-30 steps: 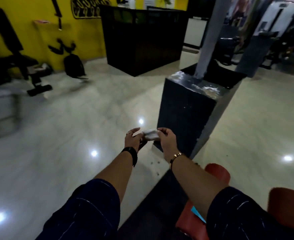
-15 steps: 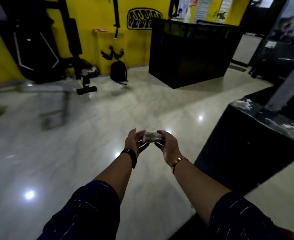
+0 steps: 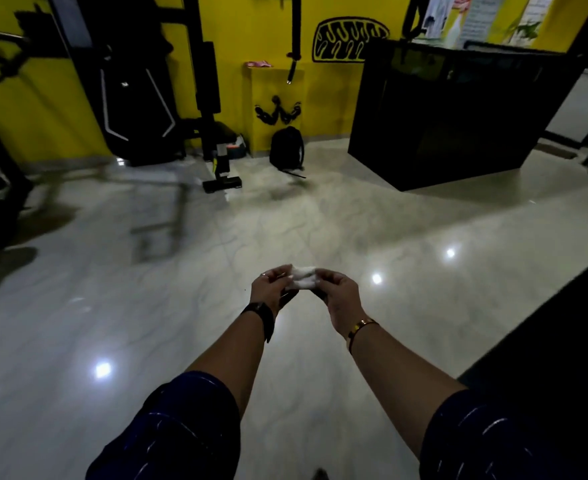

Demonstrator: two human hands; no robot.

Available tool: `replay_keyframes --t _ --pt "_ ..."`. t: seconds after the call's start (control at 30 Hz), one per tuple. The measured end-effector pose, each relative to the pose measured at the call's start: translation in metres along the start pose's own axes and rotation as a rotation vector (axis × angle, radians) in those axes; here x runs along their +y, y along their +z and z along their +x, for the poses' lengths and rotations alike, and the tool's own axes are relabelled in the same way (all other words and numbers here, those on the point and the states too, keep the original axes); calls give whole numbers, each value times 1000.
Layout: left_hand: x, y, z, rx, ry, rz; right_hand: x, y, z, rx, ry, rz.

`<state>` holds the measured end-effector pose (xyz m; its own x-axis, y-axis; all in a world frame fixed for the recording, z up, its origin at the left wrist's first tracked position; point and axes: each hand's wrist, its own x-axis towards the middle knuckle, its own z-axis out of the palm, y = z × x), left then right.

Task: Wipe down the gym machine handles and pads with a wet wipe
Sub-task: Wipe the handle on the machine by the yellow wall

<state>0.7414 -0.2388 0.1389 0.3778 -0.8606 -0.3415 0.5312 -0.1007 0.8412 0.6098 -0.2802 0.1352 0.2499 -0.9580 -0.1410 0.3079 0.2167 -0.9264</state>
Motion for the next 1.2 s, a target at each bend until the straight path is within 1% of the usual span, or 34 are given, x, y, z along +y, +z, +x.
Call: replay_keyframes --t 0.1,0.2,0.5,0.57,0.67,0.8,0.93,1.1,1.2 --pt "12 -2 42 24 5 -14 3 9 44 -29 5 -18" --pt "30 12 99 38 26 -42 -2 18 107 -57 10 0" --pt "104 81 274 21 76 -80 -59 46 312 -144 9 12" --pt "116 90 308 45 69 -101 -64 53 353 -154 7 -2" --pt "129 92 357 115 25 -146 -64 68 403 -106 49 4" --pt "149 86 432 115 18 -152 -59 96 475 -75 119 68" --pt "176 77 521 115 10 -155 -50 128 561 -61 149 77" --pt "233 66 644 119 -22 -165 -46 181 677 -37 186 50" --pt "276 62 719 99 6 -122 -48 218 752 -50 175 64"
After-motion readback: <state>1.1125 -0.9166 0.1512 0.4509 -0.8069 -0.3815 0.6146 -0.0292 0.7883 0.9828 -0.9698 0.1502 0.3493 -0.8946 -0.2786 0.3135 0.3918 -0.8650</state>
